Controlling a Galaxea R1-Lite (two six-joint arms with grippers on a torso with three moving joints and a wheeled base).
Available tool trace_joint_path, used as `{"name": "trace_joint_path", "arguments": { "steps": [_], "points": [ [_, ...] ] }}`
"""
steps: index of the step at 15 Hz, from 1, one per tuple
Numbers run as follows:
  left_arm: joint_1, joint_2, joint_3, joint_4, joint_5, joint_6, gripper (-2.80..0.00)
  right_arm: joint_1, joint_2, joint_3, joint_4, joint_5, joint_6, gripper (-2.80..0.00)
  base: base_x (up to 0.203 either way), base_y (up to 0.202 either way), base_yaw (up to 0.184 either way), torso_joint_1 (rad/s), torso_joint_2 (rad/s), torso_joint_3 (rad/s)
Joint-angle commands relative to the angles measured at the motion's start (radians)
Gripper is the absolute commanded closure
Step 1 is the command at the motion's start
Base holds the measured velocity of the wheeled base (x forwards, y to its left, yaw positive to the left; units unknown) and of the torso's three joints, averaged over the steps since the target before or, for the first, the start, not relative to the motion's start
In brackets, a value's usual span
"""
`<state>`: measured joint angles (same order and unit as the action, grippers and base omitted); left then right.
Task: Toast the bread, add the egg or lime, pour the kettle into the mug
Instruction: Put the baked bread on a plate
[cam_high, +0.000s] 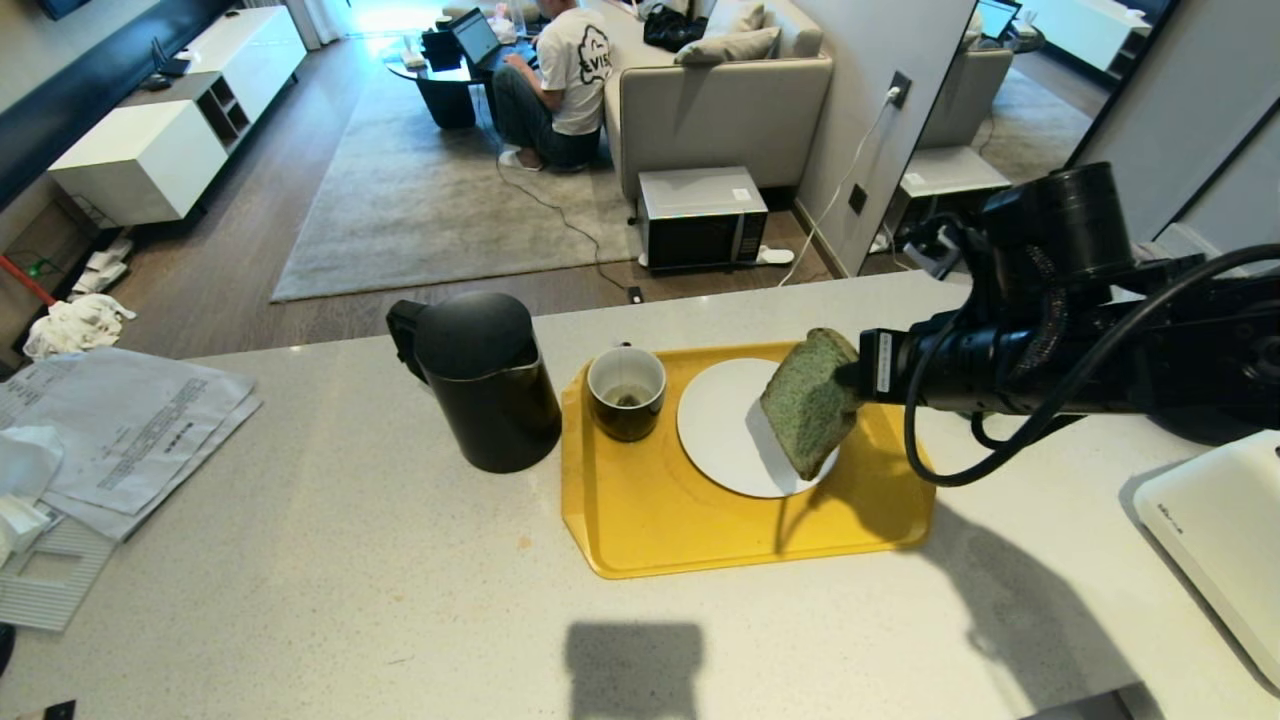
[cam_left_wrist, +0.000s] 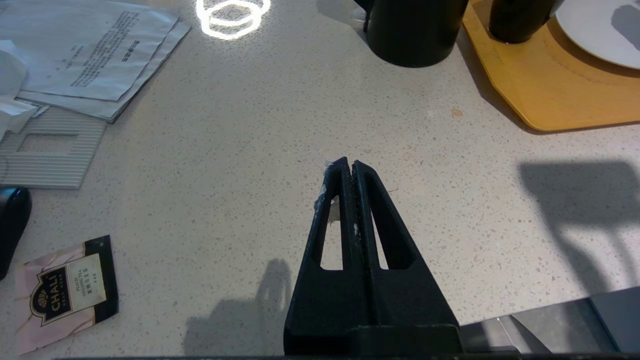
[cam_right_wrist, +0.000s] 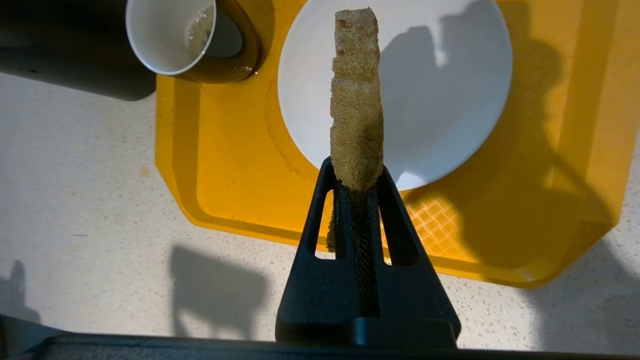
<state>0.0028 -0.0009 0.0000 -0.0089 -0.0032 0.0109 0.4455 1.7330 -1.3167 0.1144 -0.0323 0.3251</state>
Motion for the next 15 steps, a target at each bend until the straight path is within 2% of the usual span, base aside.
{"name": "trace_joint_path", "arguments": {
  "steps": [1,4,7,15],
  "points": [
    [0.000,-0.001,0.000,0.000,0.000,0.000,0.00,0.047,0.103,-0.045,0.005,-0.051,0.002,0.00,0.000,0.000,0.000,0.000,0.00,0.000],
    [0.000,-0.001,0.000,0.000,0.000,0.000,0.00,0.093,0.169,-0.104,0.019,-0.119,0.000,0.00,0.000,0.000,0.000,0.000,0.00,0.000],
    [0.000,-0.001,-0.001,0.000,0.000,0.000,0.00,0.105,0.194,-0.158,0.075,-0.123,0.002,0.00,0.000,0.000,0.000,0.000,0.00,0.000],
    [0.000,-0.001,0.000,0.000,0.000,0.000,0.00,0.104,0.259,-0.271,0.076,-0.135,0.000,0.00,0.000,0.000,0.000,0.000,0.00,0.000]
  ]
}}
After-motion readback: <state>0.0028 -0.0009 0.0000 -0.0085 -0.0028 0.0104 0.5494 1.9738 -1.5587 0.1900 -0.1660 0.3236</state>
